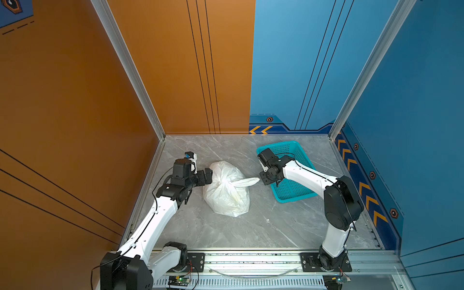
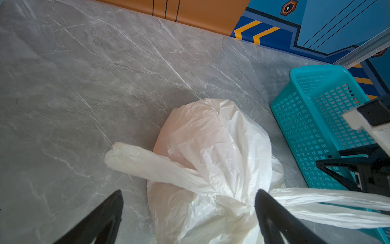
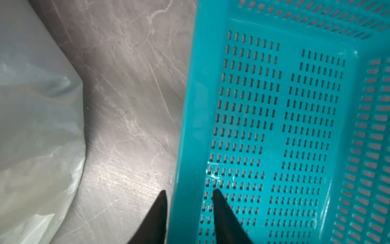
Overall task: Untie the knot of the plastic bag and take out the fruit
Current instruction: Move the basket to the top-right of the table.
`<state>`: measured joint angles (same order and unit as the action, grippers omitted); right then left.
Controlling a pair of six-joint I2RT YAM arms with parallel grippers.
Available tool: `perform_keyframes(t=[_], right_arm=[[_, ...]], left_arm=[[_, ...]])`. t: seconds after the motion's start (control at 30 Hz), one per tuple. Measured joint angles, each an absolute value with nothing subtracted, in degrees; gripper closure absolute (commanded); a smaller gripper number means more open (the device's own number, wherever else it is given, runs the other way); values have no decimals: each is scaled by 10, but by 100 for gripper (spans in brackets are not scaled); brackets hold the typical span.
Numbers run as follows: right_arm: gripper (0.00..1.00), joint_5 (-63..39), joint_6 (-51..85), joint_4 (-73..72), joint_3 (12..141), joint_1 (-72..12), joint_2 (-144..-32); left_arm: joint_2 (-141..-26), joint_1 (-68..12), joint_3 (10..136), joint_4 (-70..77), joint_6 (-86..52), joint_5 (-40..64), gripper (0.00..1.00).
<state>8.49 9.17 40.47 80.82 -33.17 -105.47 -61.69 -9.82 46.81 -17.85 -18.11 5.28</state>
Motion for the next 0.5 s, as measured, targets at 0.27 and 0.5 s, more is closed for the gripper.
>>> perform_keyframes(t=[0.27, 0.5], right_arm=[[93, 74, 58, 399, 828, -229, -1062], [94, 60, 41, 395, 936, -139, -1152]], left_arm=[[-612, -98, 454, -175, -186, 53, 2], [-611, -98, 444, -174, -191, 55, 2]])
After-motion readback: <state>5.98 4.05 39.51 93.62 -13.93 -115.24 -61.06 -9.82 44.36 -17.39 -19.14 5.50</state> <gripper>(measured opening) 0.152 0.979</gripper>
